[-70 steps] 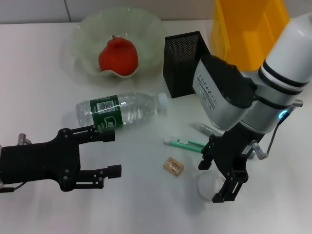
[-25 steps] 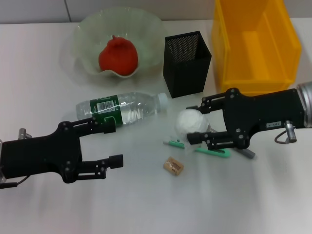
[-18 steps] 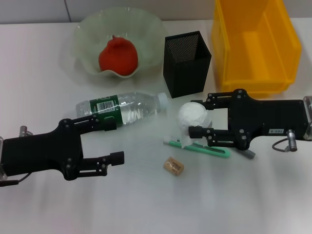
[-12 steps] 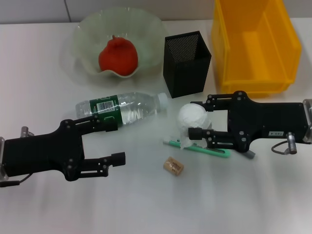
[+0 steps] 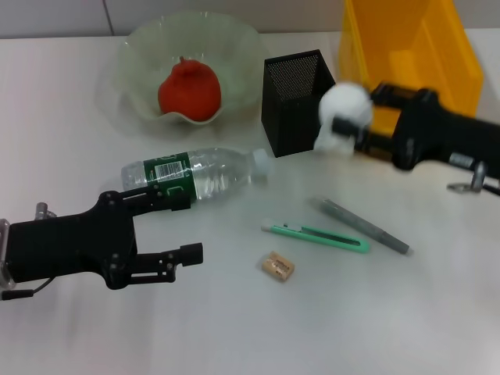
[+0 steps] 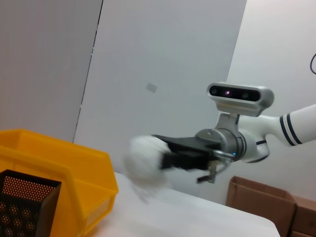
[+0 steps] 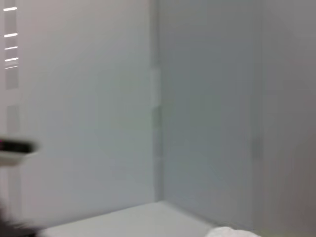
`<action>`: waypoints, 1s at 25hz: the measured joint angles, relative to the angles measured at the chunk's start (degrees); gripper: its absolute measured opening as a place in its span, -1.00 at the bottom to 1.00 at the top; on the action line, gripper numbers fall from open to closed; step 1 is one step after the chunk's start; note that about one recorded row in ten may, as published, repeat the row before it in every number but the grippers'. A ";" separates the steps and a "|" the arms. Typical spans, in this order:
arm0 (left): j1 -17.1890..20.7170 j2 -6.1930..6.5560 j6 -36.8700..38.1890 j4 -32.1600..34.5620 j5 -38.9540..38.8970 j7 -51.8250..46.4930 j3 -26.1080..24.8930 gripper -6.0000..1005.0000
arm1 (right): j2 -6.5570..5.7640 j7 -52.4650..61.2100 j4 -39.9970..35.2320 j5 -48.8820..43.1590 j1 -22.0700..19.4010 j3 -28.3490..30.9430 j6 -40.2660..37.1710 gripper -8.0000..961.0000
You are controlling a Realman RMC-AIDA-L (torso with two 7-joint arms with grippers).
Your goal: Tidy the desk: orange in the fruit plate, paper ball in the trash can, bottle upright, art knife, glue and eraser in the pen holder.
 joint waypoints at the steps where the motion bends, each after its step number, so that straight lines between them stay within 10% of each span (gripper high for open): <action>1: 0.00 0.00 0.00 0.00 -0.02 0.00 0.00 0.62 | 0.02 -0.01 0.05 1.41 -0.20 0.01 1.43 0.15; 14: 0.00 -0.12 -0.01 -0.04 -0.26 -0.01 -0.21 0.62 | 0.09 -1.97 0.76 17.22 -0.36 0.02 24.17 0.16; 25: -0.13 -0.17 -0.03 -0.04 -0.28 -0.01 -0.55 0.62 | 0.06 -2.19 0.83 17.44 0.16 -0.27 25.94 0.16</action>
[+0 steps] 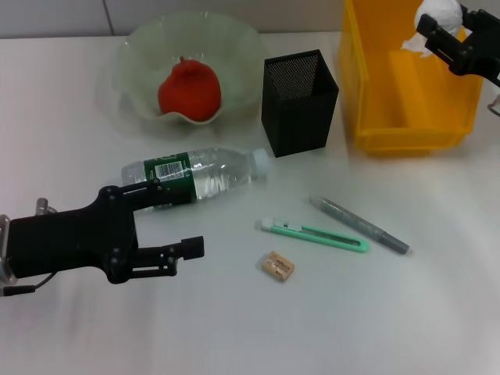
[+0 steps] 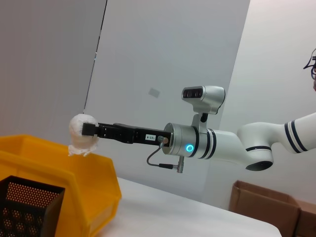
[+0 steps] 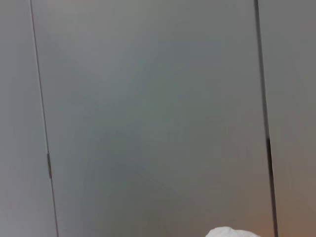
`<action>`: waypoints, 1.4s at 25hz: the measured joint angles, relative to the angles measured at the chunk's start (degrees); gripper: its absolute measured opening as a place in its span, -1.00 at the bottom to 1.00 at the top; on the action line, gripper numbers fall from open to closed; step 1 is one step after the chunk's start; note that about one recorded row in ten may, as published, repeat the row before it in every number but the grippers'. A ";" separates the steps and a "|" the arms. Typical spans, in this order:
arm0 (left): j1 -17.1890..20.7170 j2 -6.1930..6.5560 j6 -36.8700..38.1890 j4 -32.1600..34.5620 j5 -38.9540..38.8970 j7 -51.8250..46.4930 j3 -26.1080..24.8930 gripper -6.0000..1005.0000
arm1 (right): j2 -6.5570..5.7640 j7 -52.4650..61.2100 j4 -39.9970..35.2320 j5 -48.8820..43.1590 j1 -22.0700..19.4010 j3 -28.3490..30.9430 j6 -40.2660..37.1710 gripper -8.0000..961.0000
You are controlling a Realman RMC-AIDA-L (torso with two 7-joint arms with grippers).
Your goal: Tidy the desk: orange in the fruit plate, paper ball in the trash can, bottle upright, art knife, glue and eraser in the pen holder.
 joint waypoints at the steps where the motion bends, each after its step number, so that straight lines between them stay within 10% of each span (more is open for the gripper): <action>1: -0.15 0.00 -0.03 0.00 0.00 0.00 -0.04 0.62 | -0.03 -0.03 0.00 0.01 0.04 -0.06 0.01 0.16; 35: -0.30 0.00 -0.03 0.00 0.04 0.00 -0.07 0.62 | -0.04 -4.07 1.40 0.85 1.13 0.21 -0.44 0.70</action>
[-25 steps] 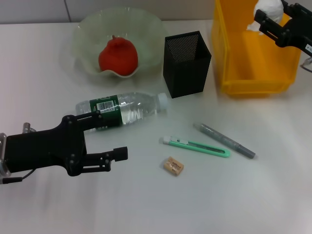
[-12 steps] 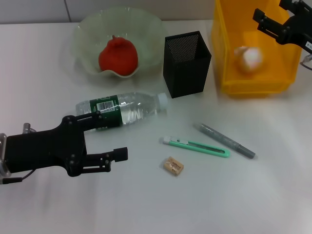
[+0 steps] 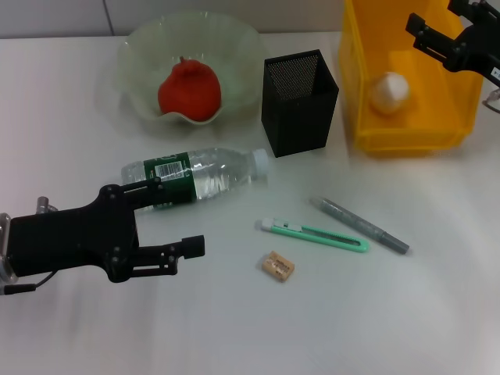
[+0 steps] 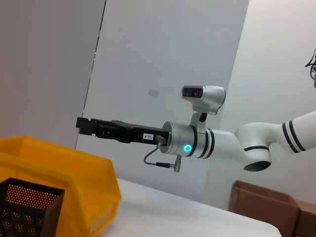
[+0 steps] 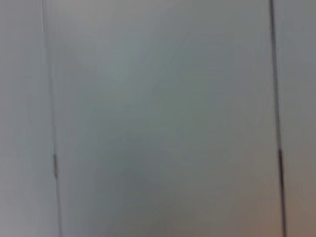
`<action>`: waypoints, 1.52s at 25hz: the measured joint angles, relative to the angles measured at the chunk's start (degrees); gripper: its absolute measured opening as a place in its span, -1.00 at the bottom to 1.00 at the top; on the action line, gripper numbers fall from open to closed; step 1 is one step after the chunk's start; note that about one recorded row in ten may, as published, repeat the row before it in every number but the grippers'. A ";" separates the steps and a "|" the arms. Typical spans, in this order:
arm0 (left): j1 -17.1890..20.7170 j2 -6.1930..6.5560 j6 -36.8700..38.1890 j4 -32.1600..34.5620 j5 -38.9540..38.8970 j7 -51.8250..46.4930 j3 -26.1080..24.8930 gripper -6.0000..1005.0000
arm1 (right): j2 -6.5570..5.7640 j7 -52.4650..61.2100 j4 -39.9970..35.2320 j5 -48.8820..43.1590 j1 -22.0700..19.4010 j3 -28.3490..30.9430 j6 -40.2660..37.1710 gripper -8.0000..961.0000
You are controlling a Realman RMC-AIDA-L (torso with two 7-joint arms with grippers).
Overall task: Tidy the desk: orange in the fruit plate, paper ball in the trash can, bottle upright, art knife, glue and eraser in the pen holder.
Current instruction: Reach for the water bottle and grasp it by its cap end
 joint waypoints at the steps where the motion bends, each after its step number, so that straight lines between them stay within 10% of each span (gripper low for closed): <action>1: 0.00 0.00 0.03 0.00 -0.02 0.00 0.00 0.62 | -0.05 0.09 0.00 0.01 -0.09 -0.09 -0.95 0.70; 16: -0.24 0.00 0.15 0.14 -0.03 0.00 0.00 0.62 | -2.77 9.82 -0.14 -13.26 -1.36 -0.90 -29.45 0.70; 38: -0.27 0.00 0.38 0.16 0.39 0.00 0.00 0.62 | -2.50 9.88 -1.97 -20.92 -1.51 -0.49 -31.57 0.70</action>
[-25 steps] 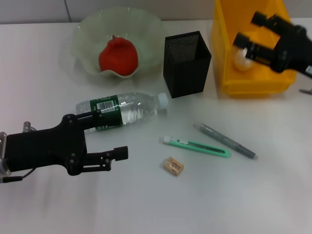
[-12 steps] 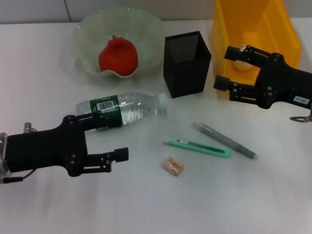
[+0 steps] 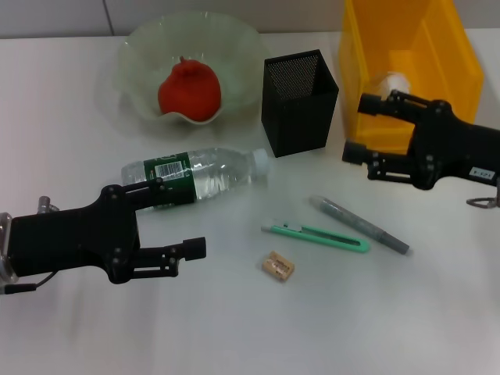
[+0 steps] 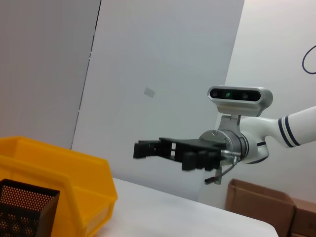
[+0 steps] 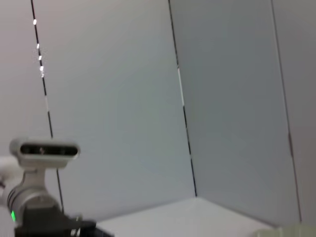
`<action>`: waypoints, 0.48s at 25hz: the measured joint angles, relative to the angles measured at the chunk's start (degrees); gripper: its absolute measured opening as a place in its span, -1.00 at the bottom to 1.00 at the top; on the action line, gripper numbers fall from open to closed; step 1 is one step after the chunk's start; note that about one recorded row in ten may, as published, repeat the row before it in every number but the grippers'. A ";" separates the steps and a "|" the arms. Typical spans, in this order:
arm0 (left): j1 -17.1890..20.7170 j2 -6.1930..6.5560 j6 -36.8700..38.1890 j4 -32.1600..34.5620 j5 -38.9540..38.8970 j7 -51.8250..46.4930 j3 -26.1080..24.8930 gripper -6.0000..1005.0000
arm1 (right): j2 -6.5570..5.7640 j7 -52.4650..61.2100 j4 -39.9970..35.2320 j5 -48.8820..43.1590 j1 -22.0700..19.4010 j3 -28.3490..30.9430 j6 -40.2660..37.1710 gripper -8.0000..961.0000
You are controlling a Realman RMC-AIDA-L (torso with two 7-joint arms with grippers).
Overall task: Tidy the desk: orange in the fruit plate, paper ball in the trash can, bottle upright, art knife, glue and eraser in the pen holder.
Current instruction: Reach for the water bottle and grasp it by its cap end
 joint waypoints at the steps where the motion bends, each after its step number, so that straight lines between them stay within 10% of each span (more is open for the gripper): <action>1: 0.00 0.00 0.00 0.00 0.00 0.00 0.00 0.62 | 0.00 0.01 -0.75 -2.11 -0.17 0.28 0.77 0.70; 12: -0.08 0.05 -0.33 -0.12 -0.15 -0.04 0.00 0.62 | 0.20 -0.16 -1.36 -10.29 -0.75 -0.20 8.09 0.70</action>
